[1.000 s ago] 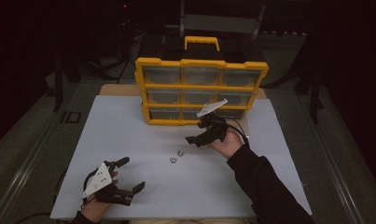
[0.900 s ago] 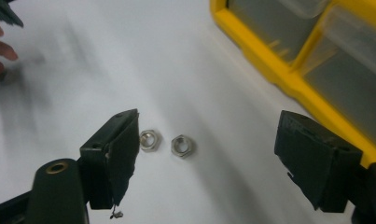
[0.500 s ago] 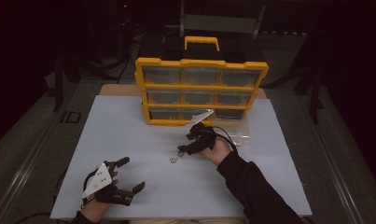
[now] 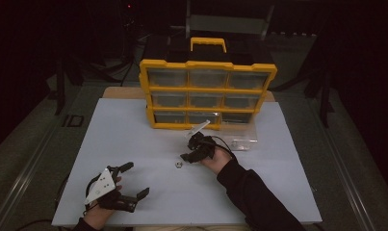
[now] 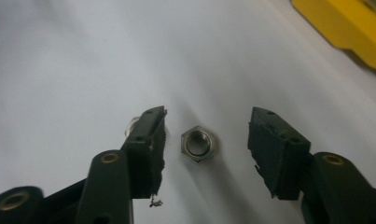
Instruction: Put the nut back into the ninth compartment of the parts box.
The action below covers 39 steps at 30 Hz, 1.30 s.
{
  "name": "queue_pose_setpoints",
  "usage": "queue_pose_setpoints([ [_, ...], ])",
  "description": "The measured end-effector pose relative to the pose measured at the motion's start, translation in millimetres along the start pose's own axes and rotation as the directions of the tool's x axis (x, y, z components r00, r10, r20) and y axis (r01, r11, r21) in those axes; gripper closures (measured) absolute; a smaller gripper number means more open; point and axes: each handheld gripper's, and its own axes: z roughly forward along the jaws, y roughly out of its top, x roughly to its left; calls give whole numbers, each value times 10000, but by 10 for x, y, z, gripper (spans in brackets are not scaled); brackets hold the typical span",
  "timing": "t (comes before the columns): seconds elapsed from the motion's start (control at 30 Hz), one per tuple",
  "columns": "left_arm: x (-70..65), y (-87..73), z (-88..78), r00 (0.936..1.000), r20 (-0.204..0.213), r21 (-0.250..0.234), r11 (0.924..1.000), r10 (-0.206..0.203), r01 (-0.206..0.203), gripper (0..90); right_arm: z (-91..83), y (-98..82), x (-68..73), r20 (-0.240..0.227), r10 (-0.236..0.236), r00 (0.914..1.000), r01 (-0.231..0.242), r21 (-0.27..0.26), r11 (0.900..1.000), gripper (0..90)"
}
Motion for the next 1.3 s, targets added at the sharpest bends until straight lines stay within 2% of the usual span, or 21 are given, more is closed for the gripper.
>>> queue_pose_setpoints([
  [0.27,0,-2,3,10000,-2,7,10000,-5,5,0,97,-27,4,-3,-26,10000,26,367,9993,513],
  [0.47,-1,-2,1,10000,-6,0,10000,-3,3,0,152,-40,19,223,-139,9997,124,644,9978,553],
  [0.57,-1,-3,2,10000,1,1,10000,-7,7,0,175,-46,32,299,-321,9990,296,803,9963,577],
  [0.6,0,-3,2,10000,2,-12,10000,-27,27,0,179,-42,49,362,-518,9980,486,850,9952,582],
  [0.77,1,-4,3,10000,15,-1,10000,-20,20,0,184,-28,76,434,-713,9965,668,981,9929,610],
  [0.87,-2,-3,4,10000,17,3,10000,-15,15,0,186,-17,95,449,-782,9959,730,1090,9914,651],
  [0.9,-1,-4,4,10000,9,10,10000,-11,11,0,186,-6,111,407,-837,9957,783,1181,9899,693],
  [1.17,3,-6,3,10000,-2,5,10000,-25,25,0,180,24,118,420,-809,9958,744,1381,9876,704],
  [1.3,3,-4,0,10000,-1,30,10000,-13,13,0,63,102,146,296,-849,9959,807,1208,9894,704],
])
